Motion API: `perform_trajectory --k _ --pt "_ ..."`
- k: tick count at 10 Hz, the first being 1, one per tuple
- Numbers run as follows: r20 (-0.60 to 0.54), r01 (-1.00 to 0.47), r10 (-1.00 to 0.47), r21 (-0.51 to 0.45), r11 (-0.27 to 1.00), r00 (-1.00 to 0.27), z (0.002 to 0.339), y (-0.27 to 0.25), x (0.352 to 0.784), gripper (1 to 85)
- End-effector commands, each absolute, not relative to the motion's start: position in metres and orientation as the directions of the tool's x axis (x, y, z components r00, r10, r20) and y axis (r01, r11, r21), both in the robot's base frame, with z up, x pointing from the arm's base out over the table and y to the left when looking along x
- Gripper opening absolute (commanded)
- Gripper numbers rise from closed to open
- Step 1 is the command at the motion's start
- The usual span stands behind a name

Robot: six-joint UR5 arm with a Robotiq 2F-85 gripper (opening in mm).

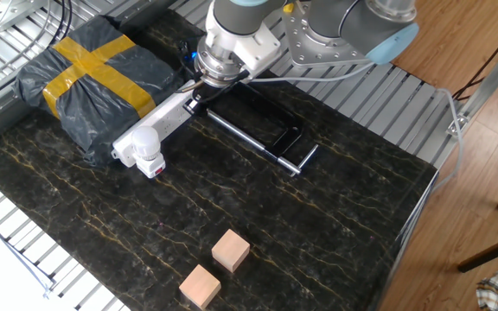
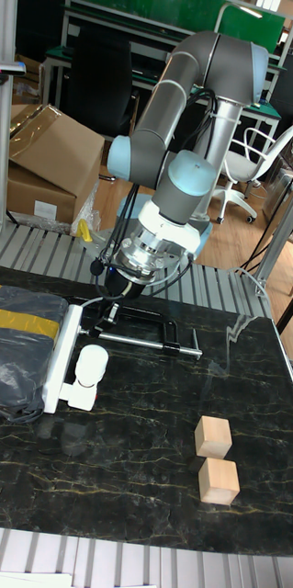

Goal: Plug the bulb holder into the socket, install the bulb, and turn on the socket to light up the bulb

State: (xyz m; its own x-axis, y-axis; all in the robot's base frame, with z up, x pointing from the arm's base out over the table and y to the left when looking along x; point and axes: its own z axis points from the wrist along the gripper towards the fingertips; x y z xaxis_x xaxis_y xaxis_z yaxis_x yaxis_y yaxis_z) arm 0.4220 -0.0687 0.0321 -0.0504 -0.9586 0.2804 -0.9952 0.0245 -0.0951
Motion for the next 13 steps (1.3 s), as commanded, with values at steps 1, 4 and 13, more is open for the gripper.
perform_trajectory --k 1,4,13 --pt "0.293 -0.995 -0.955 -0.092 0.025 -0.051 0.0303 -0.0786 0.4195 1.3" --pt "0.299 -0.997 -0.953 -0.080 0.022 -0.045 0.0287 -0.0809 0.4166 1.3" --pt "0.323 -0.996 -0.945 -0.088 0.014 -0.042 0.0338 -0.0823 0.4195 1.3"
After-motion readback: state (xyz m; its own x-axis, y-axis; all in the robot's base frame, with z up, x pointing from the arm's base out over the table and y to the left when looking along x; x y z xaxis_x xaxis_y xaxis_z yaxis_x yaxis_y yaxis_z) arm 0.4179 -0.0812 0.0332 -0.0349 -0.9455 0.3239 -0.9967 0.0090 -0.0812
